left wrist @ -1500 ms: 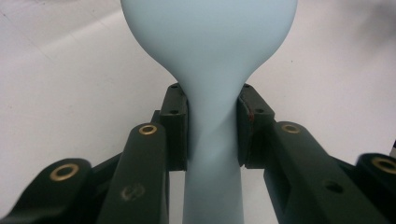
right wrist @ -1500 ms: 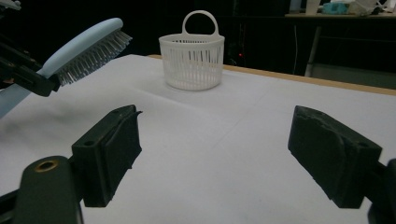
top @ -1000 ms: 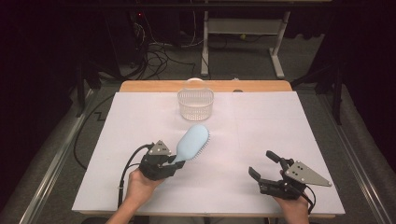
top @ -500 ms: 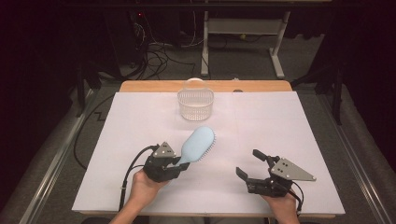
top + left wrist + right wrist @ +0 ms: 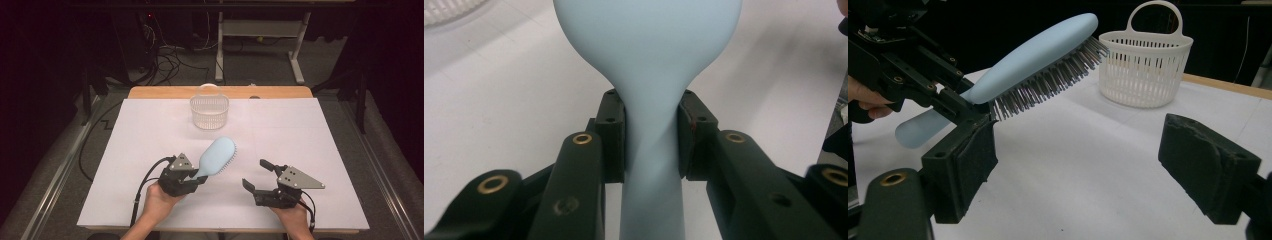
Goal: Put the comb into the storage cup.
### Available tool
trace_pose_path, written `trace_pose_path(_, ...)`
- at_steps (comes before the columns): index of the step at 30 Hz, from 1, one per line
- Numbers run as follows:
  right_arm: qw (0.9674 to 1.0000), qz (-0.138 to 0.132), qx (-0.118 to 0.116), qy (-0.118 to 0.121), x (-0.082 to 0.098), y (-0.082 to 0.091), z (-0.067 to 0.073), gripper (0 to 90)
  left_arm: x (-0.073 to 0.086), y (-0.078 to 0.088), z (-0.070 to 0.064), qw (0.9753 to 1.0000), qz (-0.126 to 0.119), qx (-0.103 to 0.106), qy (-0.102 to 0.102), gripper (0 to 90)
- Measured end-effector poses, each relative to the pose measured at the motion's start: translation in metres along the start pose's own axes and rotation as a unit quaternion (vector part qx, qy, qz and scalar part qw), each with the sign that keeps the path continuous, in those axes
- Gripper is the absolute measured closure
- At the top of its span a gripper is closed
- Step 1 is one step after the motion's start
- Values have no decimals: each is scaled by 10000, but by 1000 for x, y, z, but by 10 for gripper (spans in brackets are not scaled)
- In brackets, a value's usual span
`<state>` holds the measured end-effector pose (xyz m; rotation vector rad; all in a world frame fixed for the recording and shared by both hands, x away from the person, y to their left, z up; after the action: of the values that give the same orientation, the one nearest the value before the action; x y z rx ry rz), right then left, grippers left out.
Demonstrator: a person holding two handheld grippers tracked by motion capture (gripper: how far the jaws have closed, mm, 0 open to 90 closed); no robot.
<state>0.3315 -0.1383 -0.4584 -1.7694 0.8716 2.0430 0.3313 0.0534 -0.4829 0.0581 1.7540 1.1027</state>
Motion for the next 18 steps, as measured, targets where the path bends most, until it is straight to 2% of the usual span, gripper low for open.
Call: trace_pose_path(18,9990,219,-298,-260,1,-25,13,164,-8,-8,-18,9996,0,123,-255,677)
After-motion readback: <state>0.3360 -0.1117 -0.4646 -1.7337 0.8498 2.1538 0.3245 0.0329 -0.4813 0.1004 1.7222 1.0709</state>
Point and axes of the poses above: each handheld gripper's, and its own axes: y roughly backward along the jaws, x roughly out of its underside, z roughly to its left, the point moved 9 cm from there along -y, roughly forward along the jaws, and after that the axes turned 5 degrees about -x, right-handed, at the moved point
